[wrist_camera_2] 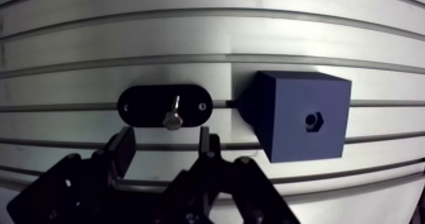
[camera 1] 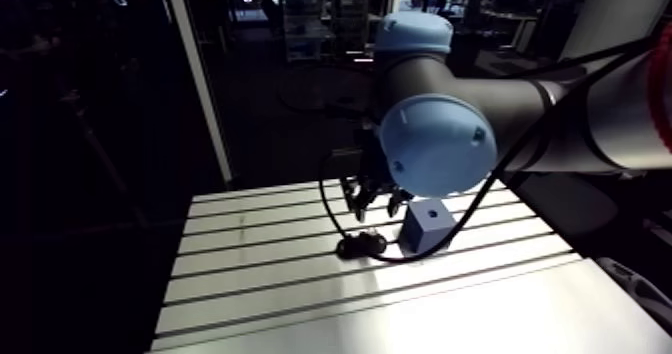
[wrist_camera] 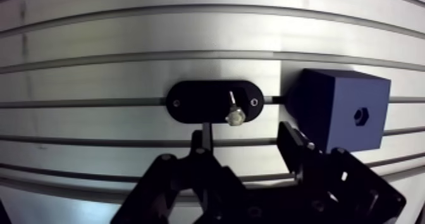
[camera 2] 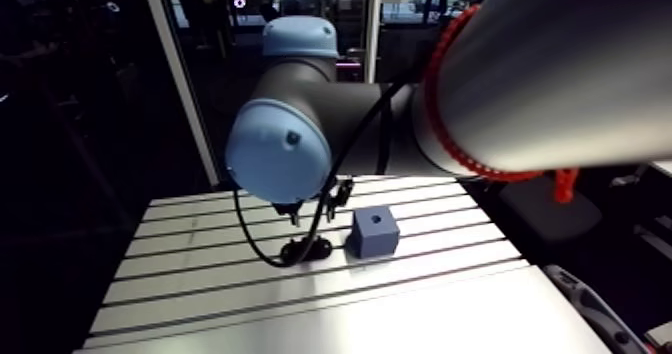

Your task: Pick up the M10 bolt and insert it into the hex recess until seated.

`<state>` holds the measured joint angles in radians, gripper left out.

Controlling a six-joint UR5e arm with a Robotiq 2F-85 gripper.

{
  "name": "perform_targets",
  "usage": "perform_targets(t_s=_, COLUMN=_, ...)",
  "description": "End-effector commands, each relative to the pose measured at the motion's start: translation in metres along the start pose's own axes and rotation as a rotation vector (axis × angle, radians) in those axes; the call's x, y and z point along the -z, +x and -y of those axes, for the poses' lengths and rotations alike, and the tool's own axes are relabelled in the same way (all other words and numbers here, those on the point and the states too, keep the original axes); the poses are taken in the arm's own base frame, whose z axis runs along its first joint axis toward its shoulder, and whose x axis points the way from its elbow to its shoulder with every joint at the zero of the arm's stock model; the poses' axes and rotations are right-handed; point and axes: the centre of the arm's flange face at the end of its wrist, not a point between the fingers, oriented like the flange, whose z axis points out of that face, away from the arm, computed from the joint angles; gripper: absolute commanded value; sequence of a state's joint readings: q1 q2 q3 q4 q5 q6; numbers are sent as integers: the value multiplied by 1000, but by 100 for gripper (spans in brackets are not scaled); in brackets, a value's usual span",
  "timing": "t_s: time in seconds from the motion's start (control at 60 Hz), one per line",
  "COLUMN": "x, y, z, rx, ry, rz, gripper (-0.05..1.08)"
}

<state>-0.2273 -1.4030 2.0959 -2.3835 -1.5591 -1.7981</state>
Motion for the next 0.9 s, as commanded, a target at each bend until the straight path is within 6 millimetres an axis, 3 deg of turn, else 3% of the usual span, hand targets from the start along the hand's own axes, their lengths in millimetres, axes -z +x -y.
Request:
perform_targets(t_s=0.017, x=-12, y=-1, z=0, rx=-10, ry=4, rz=11, gripper=38)
perform_targets(t_s=0.9, x=-31, y=2, z=0, rx=2, ry=7, rz=25, gripper=41)
